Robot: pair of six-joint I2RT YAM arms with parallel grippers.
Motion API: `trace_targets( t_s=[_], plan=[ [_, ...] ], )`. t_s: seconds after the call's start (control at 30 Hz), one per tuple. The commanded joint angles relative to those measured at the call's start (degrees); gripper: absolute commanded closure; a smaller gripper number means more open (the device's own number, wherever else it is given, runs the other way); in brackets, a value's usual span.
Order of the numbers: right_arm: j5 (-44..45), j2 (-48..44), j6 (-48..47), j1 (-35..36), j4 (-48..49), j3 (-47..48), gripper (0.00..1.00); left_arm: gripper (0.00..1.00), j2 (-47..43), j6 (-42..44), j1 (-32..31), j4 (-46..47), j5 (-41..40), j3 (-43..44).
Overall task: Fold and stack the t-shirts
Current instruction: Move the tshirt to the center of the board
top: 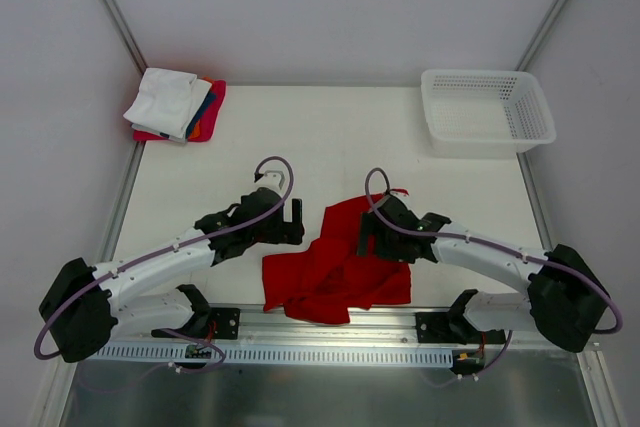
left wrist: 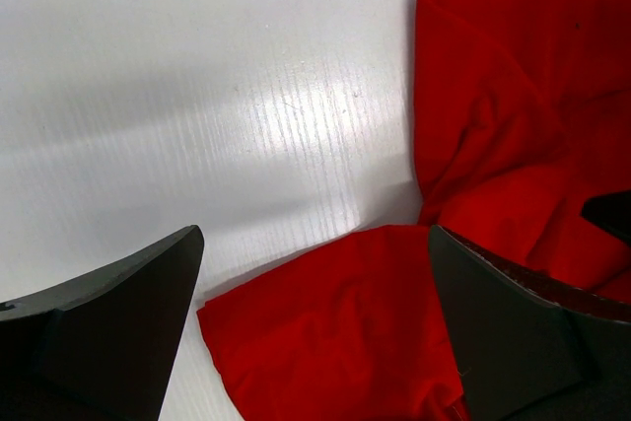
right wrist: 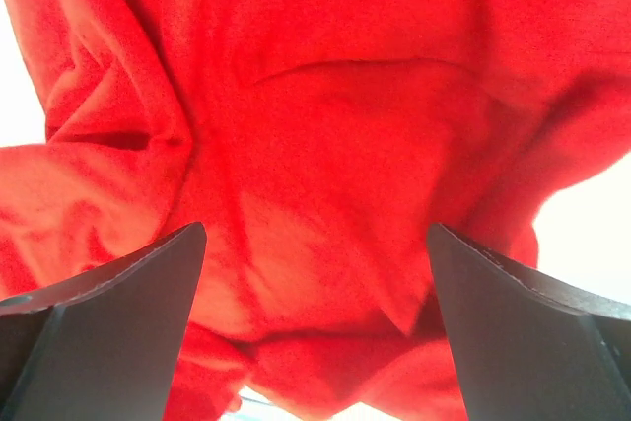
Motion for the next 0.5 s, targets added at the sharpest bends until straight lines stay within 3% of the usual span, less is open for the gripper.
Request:
trace_targets(
  t_s=[0.0,0.13,0.47],
  plan=[
    [4.90,-5.36,-0.11,0.20,-7.37,3.35,0.00,0.01,-2.34,-1.44,-0.90,1.41,-0.94,-0.72],
    [7.19,-8.88,-0.20,0.29,-10.98,2.65,0.00,0.01,-3.66,-1.53,-1.08,1.68,-1.03,-1.07],
    [6.84,-10.90,0.85,0.20,-9.06,-1.48,0.00,0.01,-2.52,-1.36,-1.60,1.94,-1.29,-0.99]
  ],
)
